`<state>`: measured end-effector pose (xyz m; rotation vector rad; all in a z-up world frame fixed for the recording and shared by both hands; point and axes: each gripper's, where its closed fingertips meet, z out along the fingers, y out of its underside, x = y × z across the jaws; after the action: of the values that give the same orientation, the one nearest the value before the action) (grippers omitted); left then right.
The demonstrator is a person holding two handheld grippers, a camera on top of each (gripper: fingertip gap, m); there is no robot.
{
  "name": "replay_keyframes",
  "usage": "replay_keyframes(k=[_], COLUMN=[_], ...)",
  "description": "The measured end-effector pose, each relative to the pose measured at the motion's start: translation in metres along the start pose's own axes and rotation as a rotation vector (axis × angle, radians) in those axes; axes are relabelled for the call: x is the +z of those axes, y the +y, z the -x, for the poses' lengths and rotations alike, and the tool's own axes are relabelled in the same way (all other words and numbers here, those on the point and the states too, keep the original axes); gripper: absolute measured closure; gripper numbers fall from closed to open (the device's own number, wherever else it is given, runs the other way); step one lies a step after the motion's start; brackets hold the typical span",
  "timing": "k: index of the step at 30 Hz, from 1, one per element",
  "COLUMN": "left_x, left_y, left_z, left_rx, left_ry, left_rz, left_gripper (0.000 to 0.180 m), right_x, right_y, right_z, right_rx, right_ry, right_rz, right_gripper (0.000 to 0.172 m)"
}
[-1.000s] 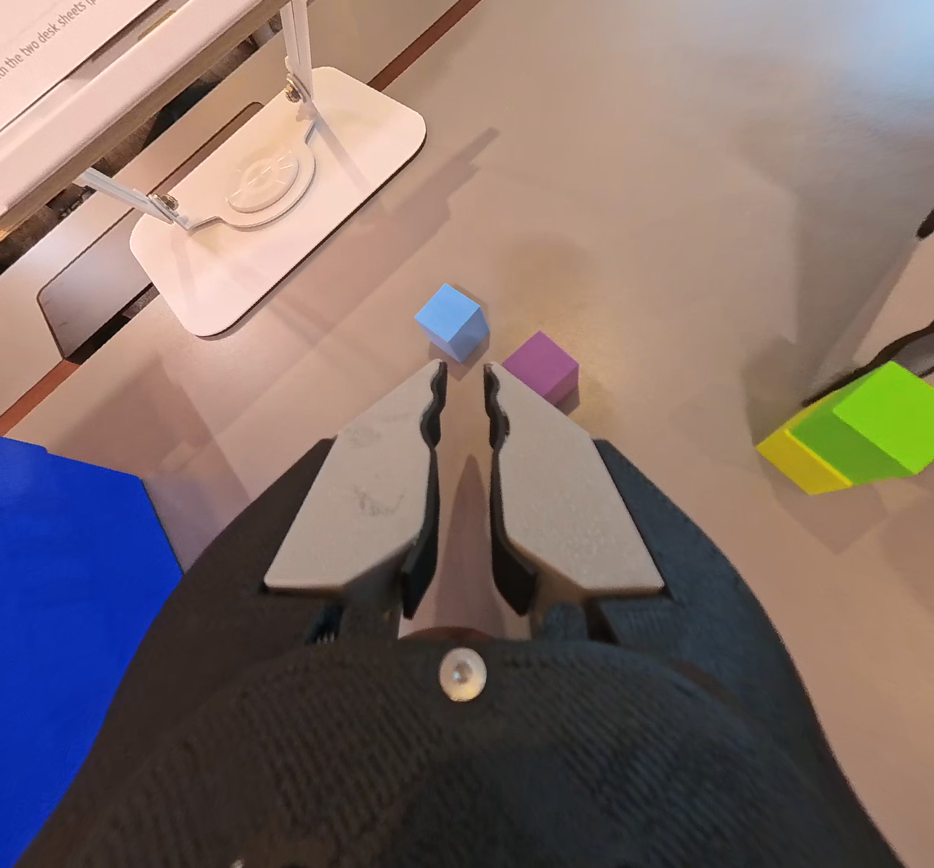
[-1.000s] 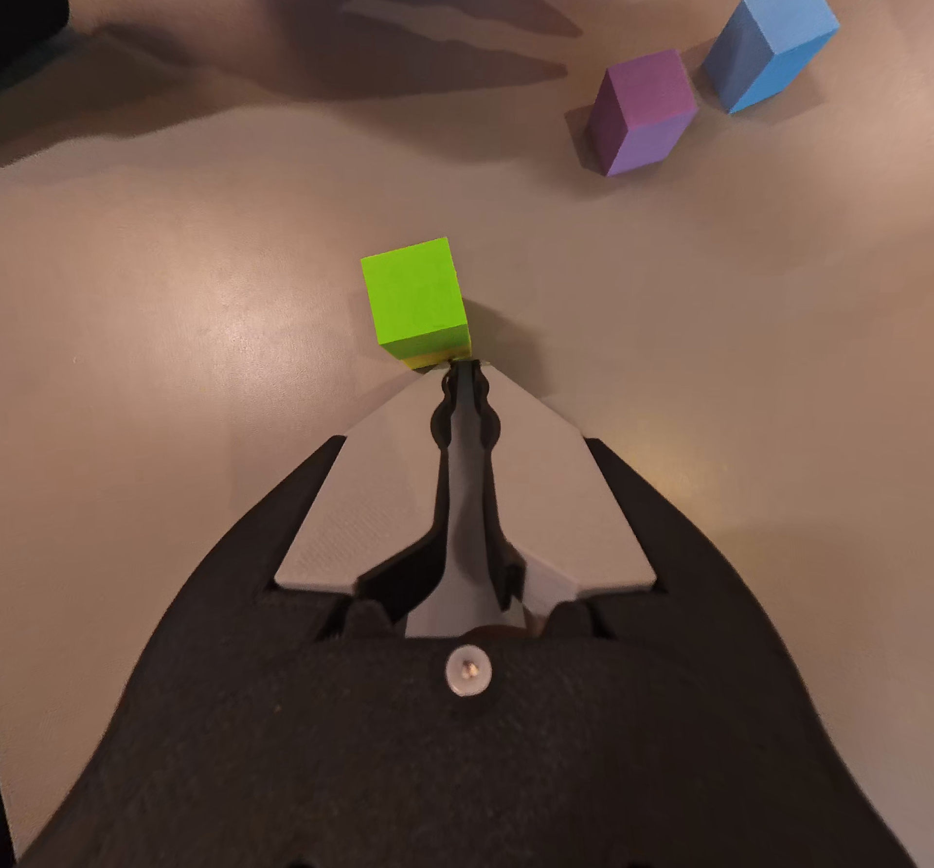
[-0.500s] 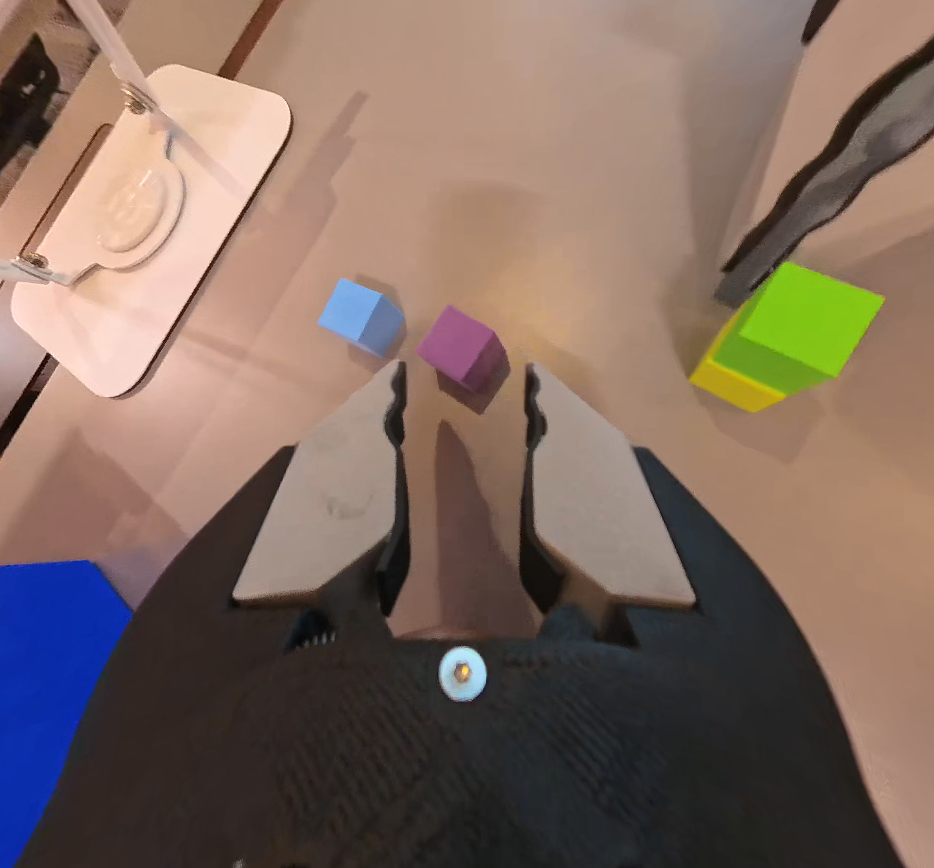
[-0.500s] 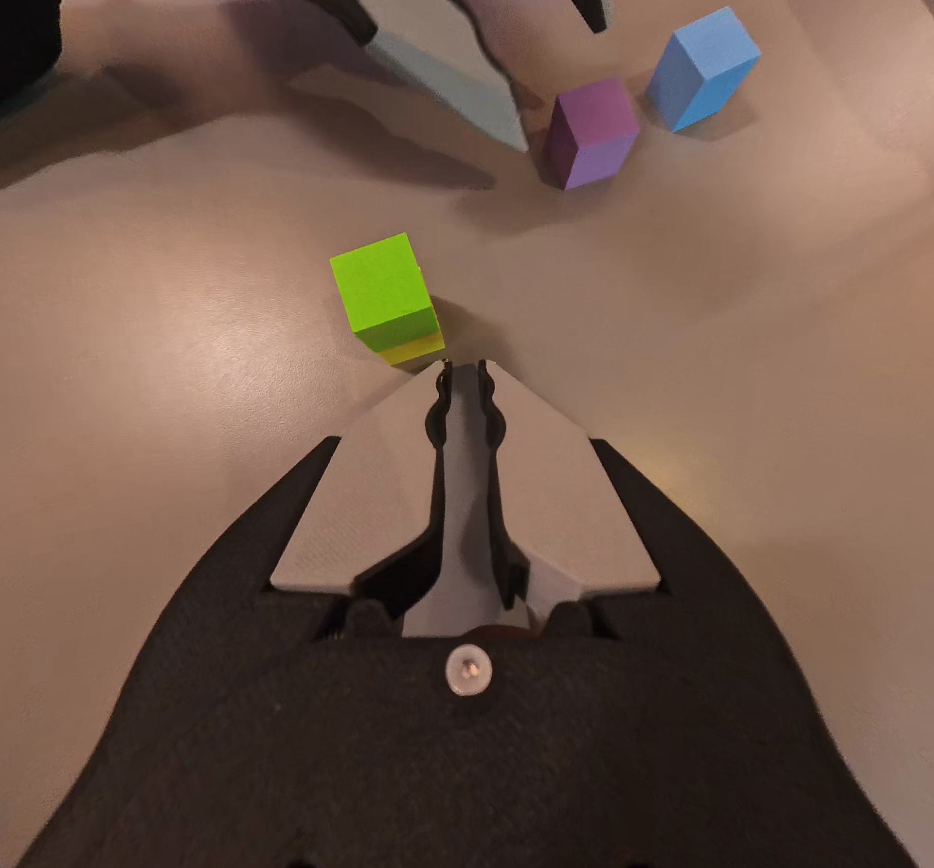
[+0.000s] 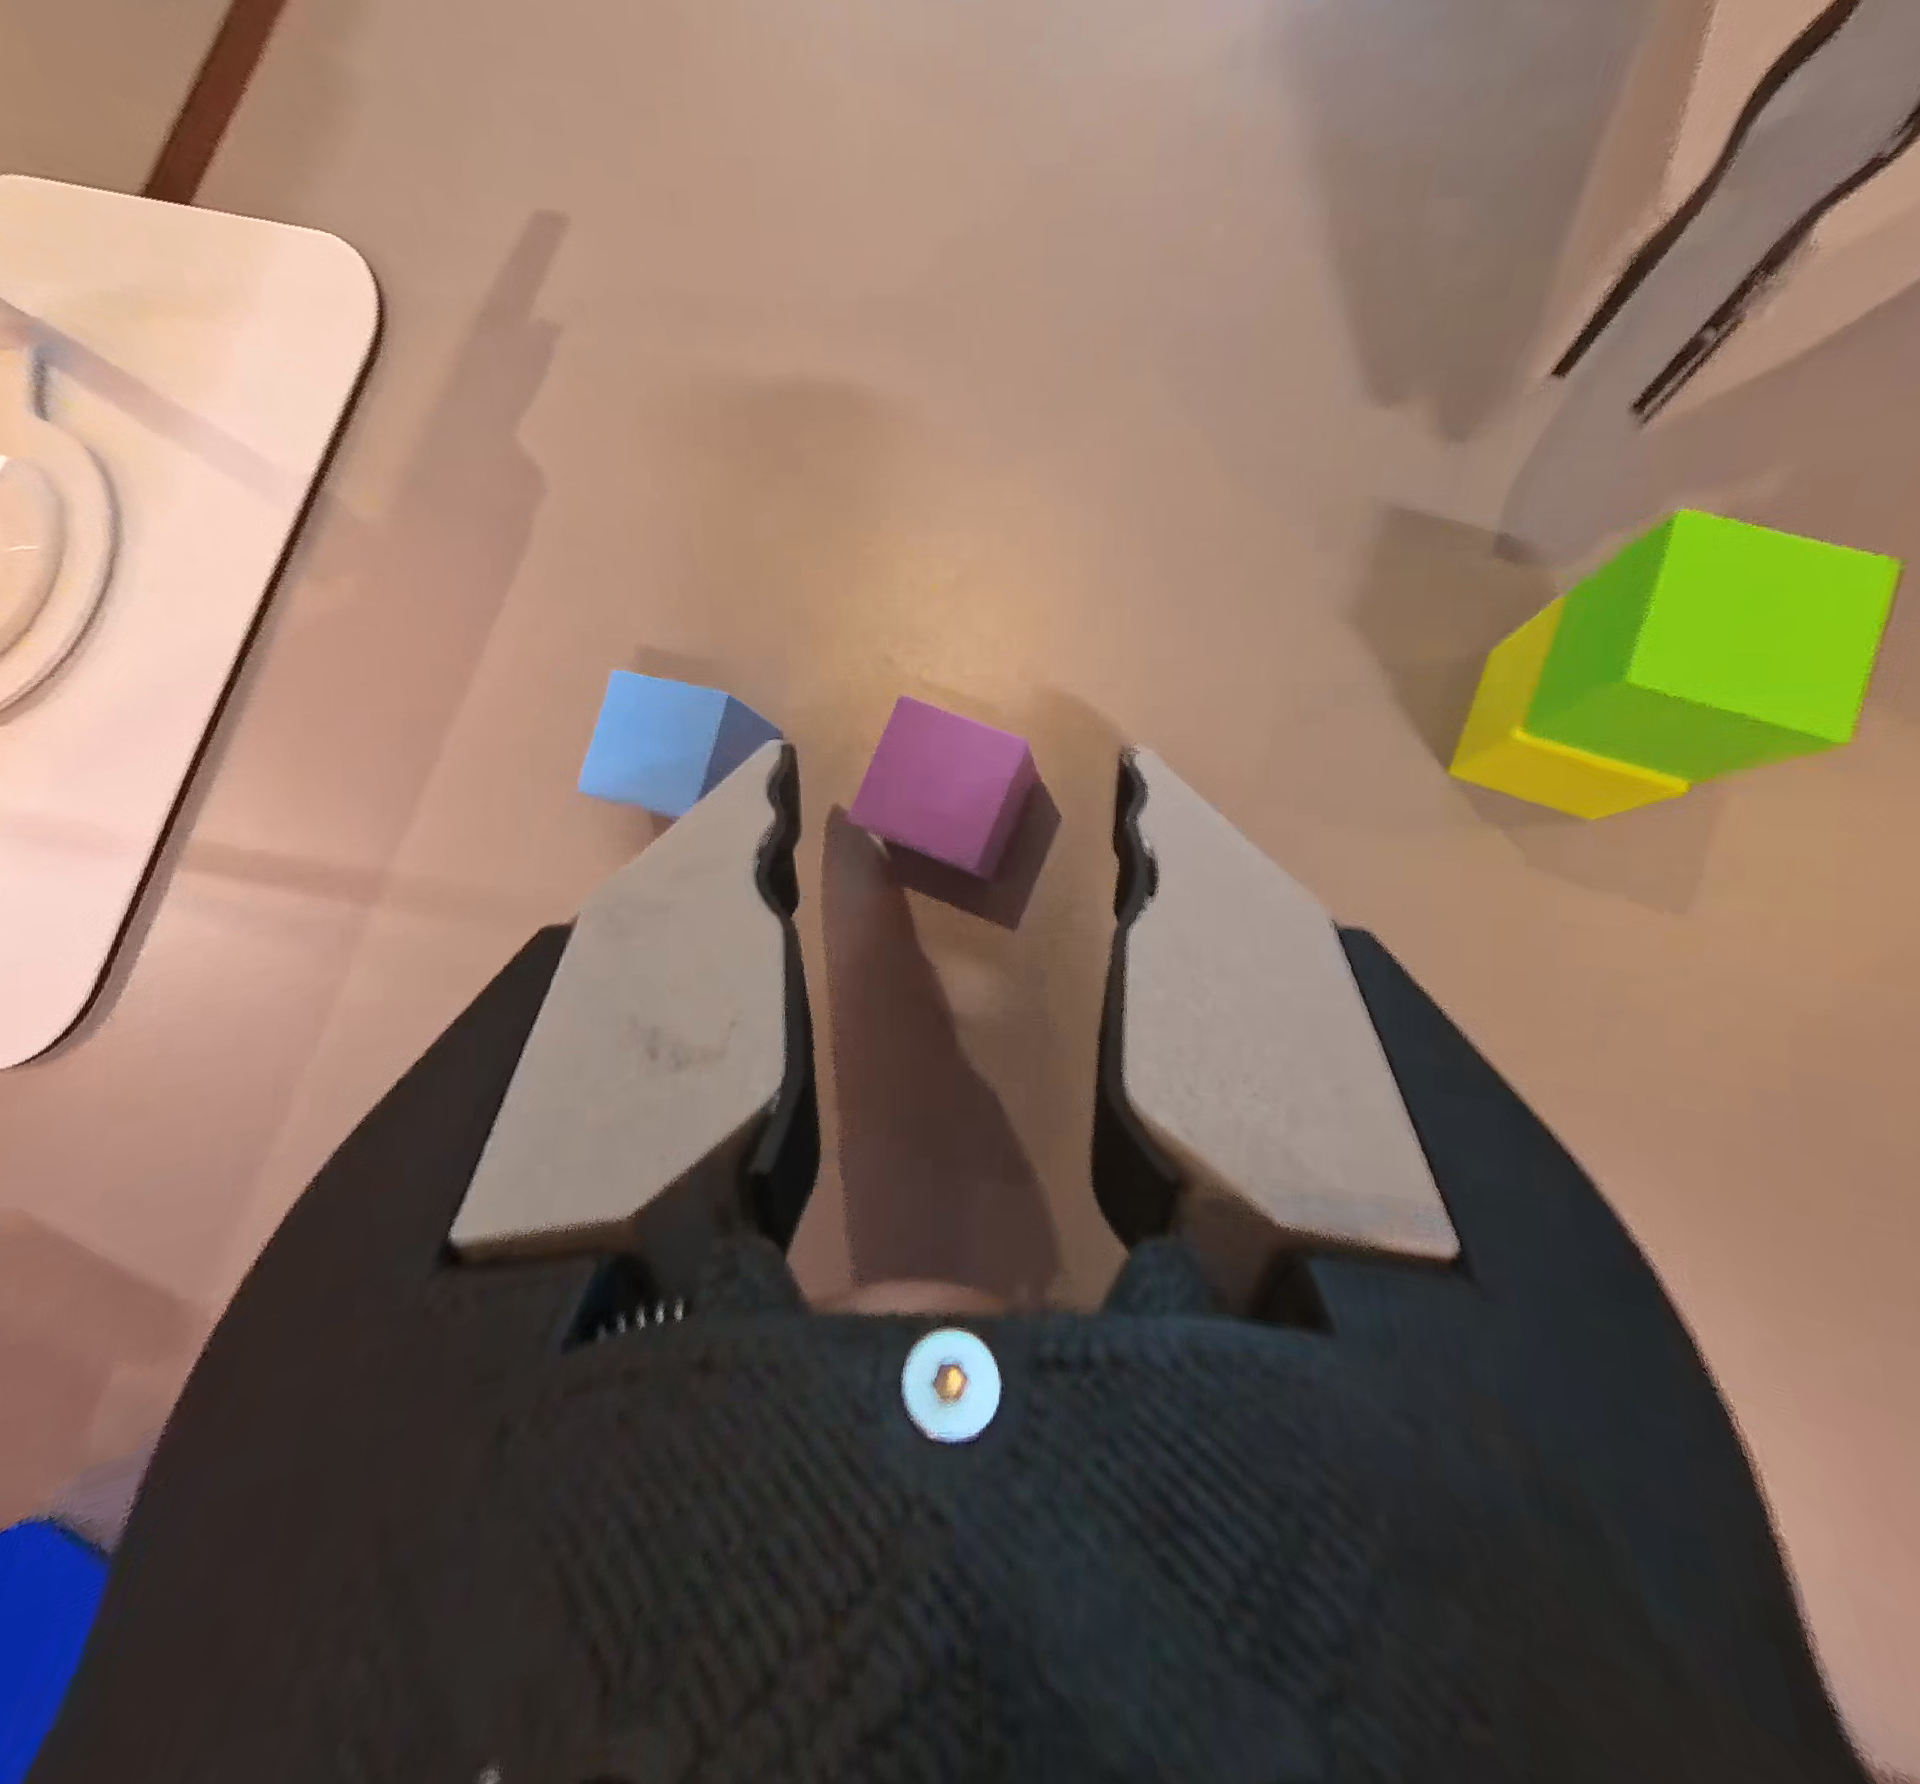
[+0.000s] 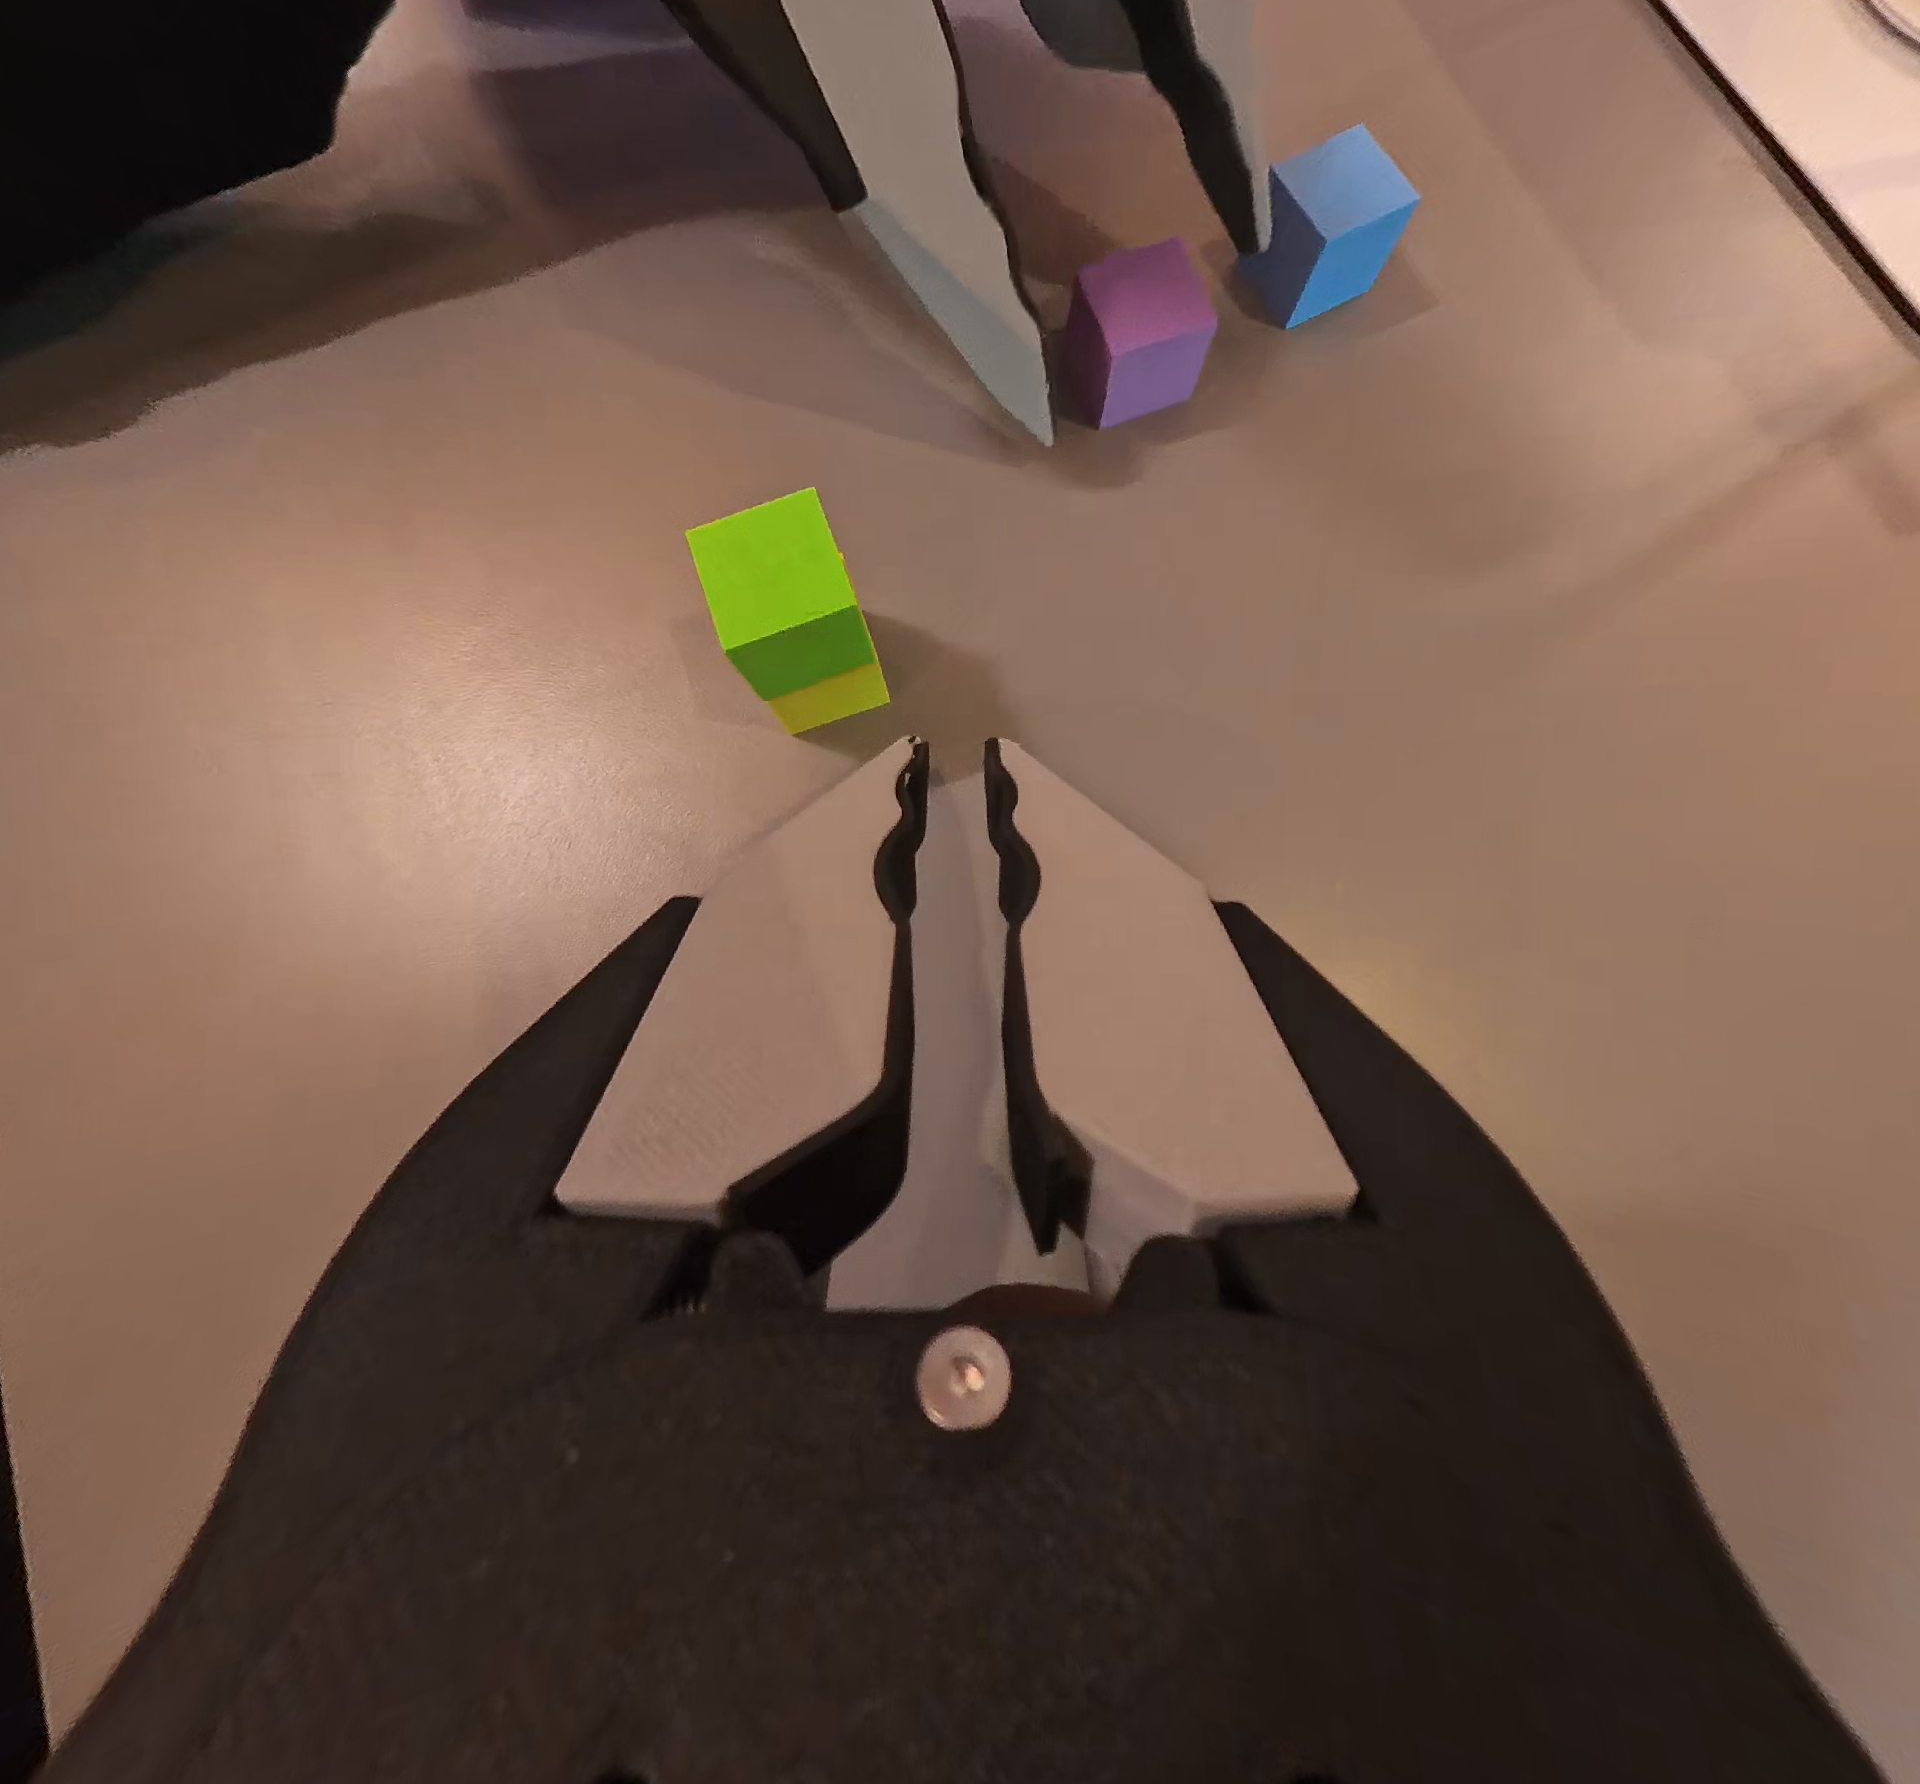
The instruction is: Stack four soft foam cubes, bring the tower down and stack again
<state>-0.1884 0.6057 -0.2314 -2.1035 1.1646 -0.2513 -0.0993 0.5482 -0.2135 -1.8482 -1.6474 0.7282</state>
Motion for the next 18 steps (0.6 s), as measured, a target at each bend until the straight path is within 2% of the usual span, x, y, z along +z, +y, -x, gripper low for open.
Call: replay_keyframes(k=[3,5,12,18], left_x=[0.007,0.008,0.002,-0.036], left_y=[0.005,0.006,0.005,-0.023], left_z=[-0.001,0.0,-0.002,0.011], left_rx=[0.015,0.019,0.056,0.042], left_ry=[0.023,0.017,-0.054,-0.259], left_rz=[0.03,0.026,0.008,-0.149], left_gripper=[0.127,0.145,0.149,0.149], right_x=[-0.002,-0.003,-0.002,-0.014], right_y=[-0.001,-0.002,-0.002,-0.016], right_z=[0.001,0.002,0.001,-0.007], right_rx=[-0.001,-0.004,0.005,0.062], right_ry=[-0.002,-0.004,-0.004,-0.018], right_rz=[-0.008,-0.011,-0.013,-0.128], right_gripper=[0.164,0.164,0.164,0.164])
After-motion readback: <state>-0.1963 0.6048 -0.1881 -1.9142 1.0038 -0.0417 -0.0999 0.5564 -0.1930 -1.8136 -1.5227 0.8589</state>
